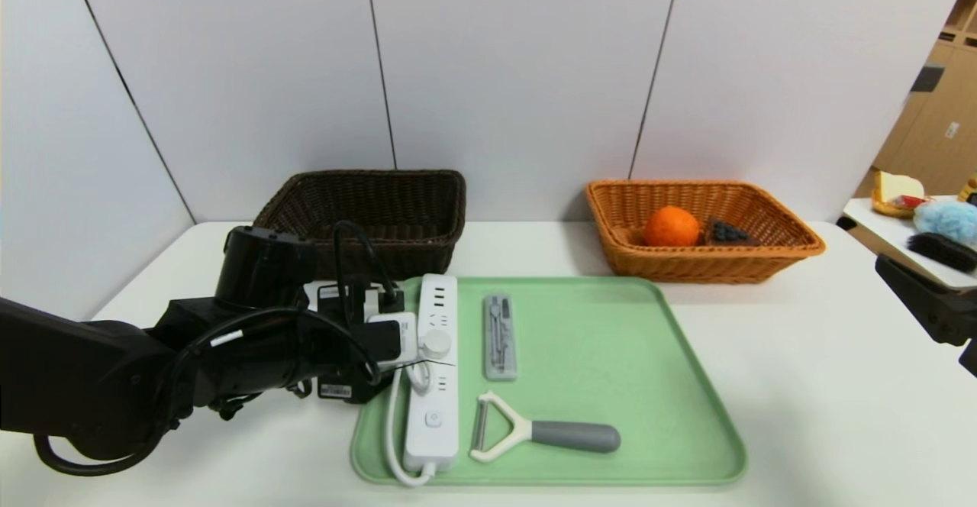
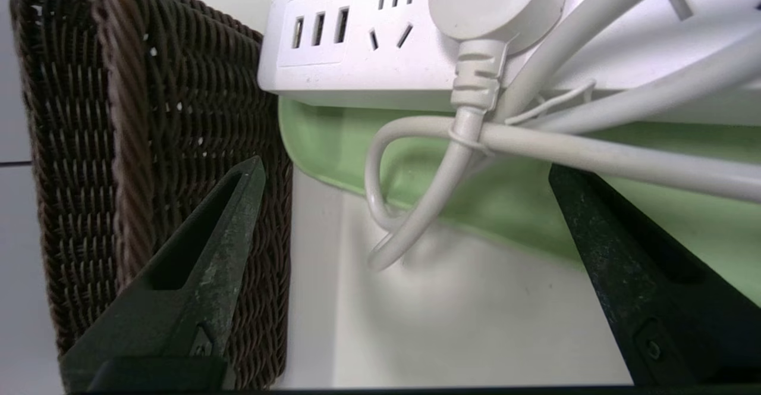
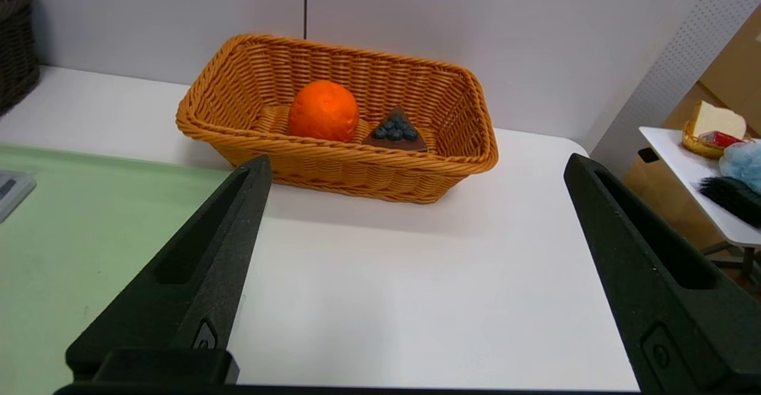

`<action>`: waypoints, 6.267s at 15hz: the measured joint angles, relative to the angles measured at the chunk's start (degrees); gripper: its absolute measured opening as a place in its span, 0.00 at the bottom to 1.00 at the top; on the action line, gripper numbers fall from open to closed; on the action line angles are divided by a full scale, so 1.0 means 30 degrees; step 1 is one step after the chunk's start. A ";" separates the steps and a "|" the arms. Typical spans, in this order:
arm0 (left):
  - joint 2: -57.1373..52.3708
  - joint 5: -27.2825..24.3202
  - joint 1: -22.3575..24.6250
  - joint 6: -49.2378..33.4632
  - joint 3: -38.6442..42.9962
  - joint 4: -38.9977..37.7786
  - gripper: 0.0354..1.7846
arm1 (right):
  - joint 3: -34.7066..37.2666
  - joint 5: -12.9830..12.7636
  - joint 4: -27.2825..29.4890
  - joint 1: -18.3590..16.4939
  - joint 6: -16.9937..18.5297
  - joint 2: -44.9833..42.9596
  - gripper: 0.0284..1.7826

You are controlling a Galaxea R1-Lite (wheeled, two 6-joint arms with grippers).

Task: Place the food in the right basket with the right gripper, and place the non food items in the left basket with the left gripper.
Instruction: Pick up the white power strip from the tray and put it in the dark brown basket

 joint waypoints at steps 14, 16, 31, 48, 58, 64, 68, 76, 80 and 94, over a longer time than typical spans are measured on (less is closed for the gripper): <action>0.1540 -0.0093 0.0102 -0.0138 -0.0122 -0.1438 0.06 | -0.0699 0.0398 0.0301 0.0000 0.0024 0.0386 0.95; 0.1552 -0.0276 0.0093 -0.0211 -0.0150 -0.1772 0.06 | -0.0654 0.0414 0.0293 0.0000 0.0033 0.0414 0.95; -0.1455 -0.7306 -0.3434 -0.2637 -0.1617 -0.0154 0.06 | -0.0744 0.0370 0.0256 0.0000 0.0098 0.1654 0.95; -0.1158 0.9692 0.1122 -2.3239 -1.0073 1.0159 0.06 | 0.0496 0.0289 0.0191 0.0053 -0.0069 0.1690 0.95; -0.0670 0.7631 0.1414 -1.6437 -0.9923 0.7749 0.06 | 0.0902 0.0321 0.0175 0.0053 0.0024 0.1674 0.95; 0.0329 0.6262 0.2296 -1.4149 -1.0911 0.7700 0.06 | 0.0918 0.0325 0.0211 0.0106 0.0061 0.1719 0.95; 0.1751 0.6173 0.2702 -1.3747 -1.2247 0.7713 0.06 | 0.0926 0.0313 0.0211 0.0118 0.0081 0.1755 0.95; 0.2771 0.6160 0.2723 -1.3137 -1.2414 0.7676 0.06 | 0.0866 0.0325 0.0199 0.0118 0.0089 0.1857 0.95; 0.2836 0.6160 0.2747 -1.3093 -1.2434 0.7676 0.06 | 0.0866 0.0325 0.0203 0.0118 0.0089 0.1873 0.95; 0.2849 0.6124 0.3007 -1.2715 -1.2325 0.7034 0.44 | 0.0792 0.0321 0.0183 0.0118 0.0110 0.1865 0.95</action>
